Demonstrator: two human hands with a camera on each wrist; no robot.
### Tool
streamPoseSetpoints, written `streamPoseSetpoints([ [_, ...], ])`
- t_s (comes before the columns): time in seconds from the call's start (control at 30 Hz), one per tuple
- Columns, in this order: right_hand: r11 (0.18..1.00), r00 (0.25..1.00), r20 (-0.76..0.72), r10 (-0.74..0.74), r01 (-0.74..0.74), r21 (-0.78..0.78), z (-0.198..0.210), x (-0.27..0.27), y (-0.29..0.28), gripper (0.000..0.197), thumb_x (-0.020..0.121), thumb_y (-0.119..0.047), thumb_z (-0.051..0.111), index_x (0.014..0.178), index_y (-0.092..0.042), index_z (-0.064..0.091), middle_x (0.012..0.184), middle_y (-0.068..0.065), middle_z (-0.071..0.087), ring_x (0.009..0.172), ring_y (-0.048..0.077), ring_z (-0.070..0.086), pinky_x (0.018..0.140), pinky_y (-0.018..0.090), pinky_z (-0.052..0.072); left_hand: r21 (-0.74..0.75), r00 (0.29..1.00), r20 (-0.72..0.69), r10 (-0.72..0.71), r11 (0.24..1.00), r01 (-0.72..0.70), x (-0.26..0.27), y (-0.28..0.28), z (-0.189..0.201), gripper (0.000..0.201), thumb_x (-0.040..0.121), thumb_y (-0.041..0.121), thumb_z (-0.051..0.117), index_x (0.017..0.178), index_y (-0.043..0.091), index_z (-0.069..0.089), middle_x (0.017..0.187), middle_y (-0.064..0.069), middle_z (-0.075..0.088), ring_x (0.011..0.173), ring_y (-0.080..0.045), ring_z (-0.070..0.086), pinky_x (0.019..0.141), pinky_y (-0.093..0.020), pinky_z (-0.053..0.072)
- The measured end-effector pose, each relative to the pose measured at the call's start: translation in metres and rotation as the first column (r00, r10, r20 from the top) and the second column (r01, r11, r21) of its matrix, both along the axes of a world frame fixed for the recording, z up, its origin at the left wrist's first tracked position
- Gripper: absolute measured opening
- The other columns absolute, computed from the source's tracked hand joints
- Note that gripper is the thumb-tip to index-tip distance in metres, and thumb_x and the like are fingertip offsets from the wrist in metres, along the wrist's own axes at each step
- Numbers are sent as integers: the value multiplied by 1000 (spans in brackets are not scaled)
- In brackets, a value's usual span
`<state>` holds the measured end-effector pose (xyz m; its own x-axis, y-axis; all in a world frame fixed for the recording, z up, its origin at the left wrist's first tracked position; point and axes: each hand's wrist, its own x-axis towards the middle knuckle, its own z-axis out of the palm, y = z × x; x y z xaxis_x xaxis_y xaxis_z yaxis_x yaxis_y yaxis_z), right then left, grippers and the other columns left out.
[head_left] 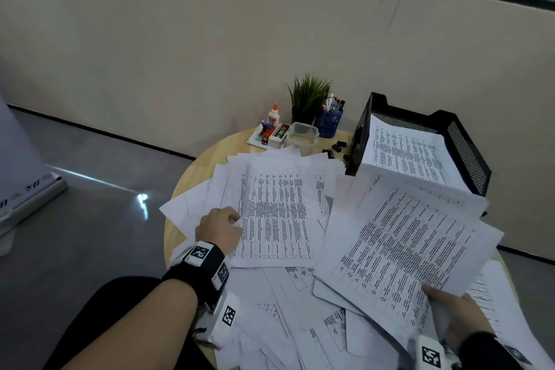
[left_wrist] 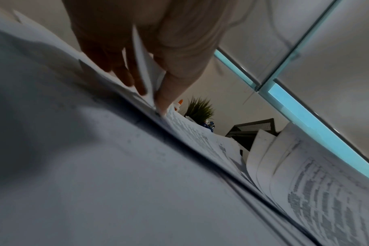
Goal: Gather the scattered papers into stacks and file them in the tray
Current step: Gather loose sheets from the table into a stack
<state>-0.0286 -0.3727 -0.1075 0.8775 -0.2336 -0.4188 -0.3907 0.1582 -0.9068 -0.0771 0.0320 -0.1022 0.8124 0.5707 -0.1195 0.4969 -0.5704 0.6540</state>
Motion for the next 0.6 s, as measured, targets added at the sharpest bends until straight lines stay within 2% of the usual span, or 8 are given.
streamPoseSetpoints([
  [0.07, 1000, 999, -33, -12, 12, -13, -4, 2, 0, 45, 84, 11, 56, 128, 12, 46, 110, 26, 62, 100, 37, 61, 105, 57, 36, -142, 989, 132, -65, 986, 84, -2, -11, 1, 23, 82, 12, 62, 68, 30, 56, 79, 5, 61, 84, -21, 59, 77, -28, 47],
  [0.13, 1000, 999, -44, -26, 26, -2, -7, 5, -2, 44, 84, 10, 57, 127, 11, 47, 116, 27, 60, 108, 43, 58, 105, 61, 35, -194, 969, 196, -150, 963, 188, -6, -25, 5, 24, 83, 11, 63, 67, 27, 57, 74, 6, 61, 77, -20, 58, 71, -26, 46],
  [0.33, 999, 999, 11, 31, -31, 6, -7, 4, 0, 53, 72, -2, 75, 118, 10, 53, 111, 25, 65, 95, 37, 63, 105, 56, 38, -100, 966, 171, -192, 972, 211, 2, -34, 4, 12, 83, 12, 65, 76, 20, 61, 102, -2, 59, 97, -20, 56, 79, -23, 41],
  [0.4, 998, 998, 26, 51, -52, 21, -10, 3, 1, 96, 31, -24, 96, 113, 6, 58, 102, 20, 70, 90, 34, 65, 102, 53, 40, -84, 991, 93, -95, 991, 103, 7, -27, 1, 11, 78, 15, 66, 71, 20, 59, 102, -8, 54, 99, -27, 55, 76, -24, 41],
  [0.43, 999, 998, 37, 42, -43, 21, -19, 6, -2, 115, 8, -33, 95, 111, 4, 60, 99, 18, 71, 91, 35, 66, 101, 53, 41, -95, 999, 39, -32, 995, 36, 9, -23, 0, 12, 75, 16, 65, 66, 19, 57, 98, -9, 52, 93, -27, 55, 71, -24, 42],
  [0.47, 998, 997, 51, 58, -58, 1, -24, 7, -3, 123, -2, -41, 92, 108, 3, 61, 97, 16, 72, 92, 35, 66, 100, 54, 43, -105, 1000, -12, 12, 994, -13, 11, -20, 0, 17, 72, 15, 64, 59, 19, 53, 90, -7, 50, 81, -26, 54, 64, -23, 41],
  [0.53, 988, 993, 44, 112, -107, -109, -34, 12, -9, 109, 9, -57, 89, 99, 1, 63, 86, 7, 75, 90, 36, 67, 94, 53, 48, -141, 996, -72, 52, 988, -62, 15, -17, 0, 32, 67, 13, 62, 48, 17, 36, 70, -1, 40, 61, -22, 40, 55, -22, 31],
  [0.6, 975, 989, 39, 139, -130, -179, -32, 11, -9, 90, 30, -59, 87, 91, 2, 64, 77, 0, 75, 91, 37, 67, 90, 49, 48, -217, 994, -68, 81, 972, -94, 19, -18, 4, 41, 67, 8, 62, 46, 19, 28, 67, -1, 35, 56, -19, 30, 56, -24, 26],
])
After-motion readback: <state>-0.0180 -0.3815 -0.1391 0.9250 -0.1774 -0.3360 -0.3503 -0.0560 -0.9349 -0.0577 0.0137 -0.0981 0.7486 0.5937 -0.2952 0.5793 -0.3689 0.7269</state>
